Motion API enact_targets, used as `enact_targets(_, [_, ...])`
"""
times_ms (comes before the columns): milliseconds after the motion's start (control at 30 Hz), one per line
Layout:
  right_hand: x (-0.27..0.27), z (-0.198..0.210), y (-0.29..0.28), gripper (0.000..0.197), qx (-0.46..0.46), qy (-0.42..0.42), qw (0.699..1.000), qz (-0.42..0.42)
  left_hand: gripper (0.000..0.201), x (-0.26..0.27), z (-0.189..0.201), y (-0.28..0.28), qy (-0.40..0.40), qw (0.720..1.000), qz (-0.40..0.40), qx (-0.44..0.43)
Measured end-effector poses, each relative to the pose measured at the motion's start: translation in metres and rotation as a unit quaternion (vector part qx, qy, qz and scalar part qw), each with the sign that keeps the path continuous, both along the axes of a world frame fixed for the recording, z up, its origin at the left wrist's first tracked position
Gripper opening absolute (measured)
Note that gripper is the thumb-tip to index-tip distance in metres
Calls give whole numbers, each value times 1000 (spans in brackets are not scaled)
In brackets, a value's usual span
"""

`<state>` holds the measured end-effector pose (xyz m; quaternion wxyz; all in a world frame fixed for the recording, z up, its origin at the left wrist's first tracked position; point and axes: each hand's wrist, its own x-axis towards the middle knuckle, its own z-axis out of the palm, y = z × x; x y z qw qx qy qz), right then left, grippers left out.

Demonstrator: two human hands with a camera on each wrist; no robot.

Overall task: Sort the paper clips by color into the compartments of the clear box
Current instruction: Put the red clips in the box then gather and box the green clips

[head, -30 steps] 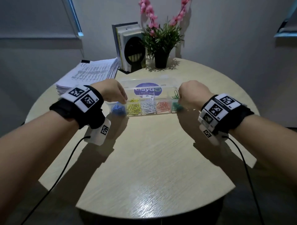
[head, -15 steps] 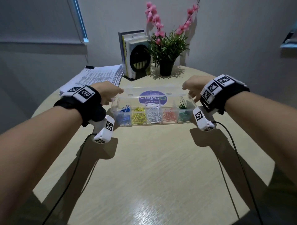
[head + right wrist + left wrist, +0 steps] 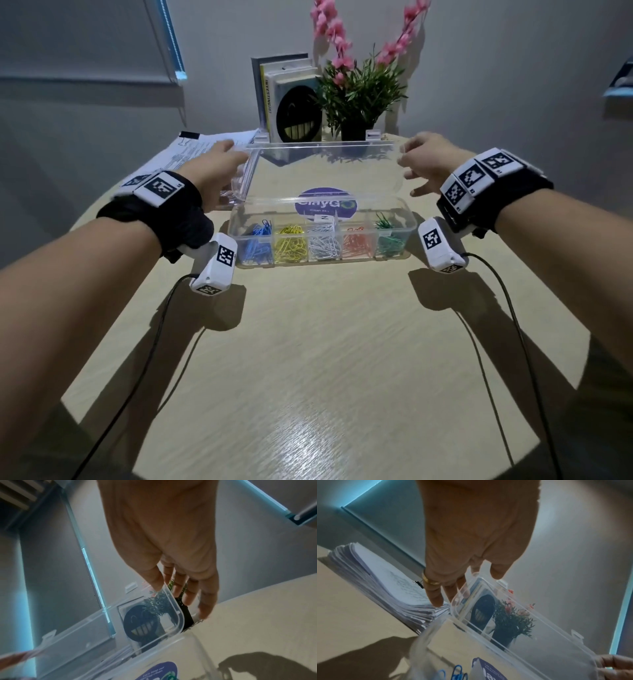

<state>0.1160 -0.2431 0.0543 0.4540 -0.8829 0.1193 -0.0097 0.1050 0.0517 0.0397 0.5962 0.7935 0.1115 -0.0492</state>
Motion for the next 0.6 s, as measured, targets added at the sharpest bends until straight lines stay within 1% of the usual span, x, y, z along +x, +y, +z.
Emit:
enact_targets(67, [-7,1,-1,10,-14,-56,998,9,51,-5,4,-2,-28,999,-11,26])
enact_targets(100, [-10,1,-1,10,-36,-84,996,17,50,-8,6,-3,-40,998,-19,42])
enact_targets(200, [-23,5,-3,10,-167,-150,973,48,46,-19,8,-1,-71,989,-38,123])
enact_targets(267, [-35,4,-5,13,-231,-176,955,60,43,-30,9,1,-92,981,-48,165])
enact_targets(333, [-47,1,-7,13,-261,-197,942,71,40,-43,10,4,-102,974,-66,193])
enact_targets(400, [-59,-5,-8,18,-283,-196,935,87,38,-57,10,6,-92,963,-100,234])
enact_targets(433, [-64,-8,-9,21,-295,-186,932,100,40,-62,9,8,-78,951,-129,271])
enact_targets(500, [-72,-17,-9,29,-311,-150,930,125,51,-70,7,8,-51,911,-181,367])
enact_targets(600, [-79,-29,-9,36,-327,-97,927,154,66,-74,2,2,-29,867,-204,454])
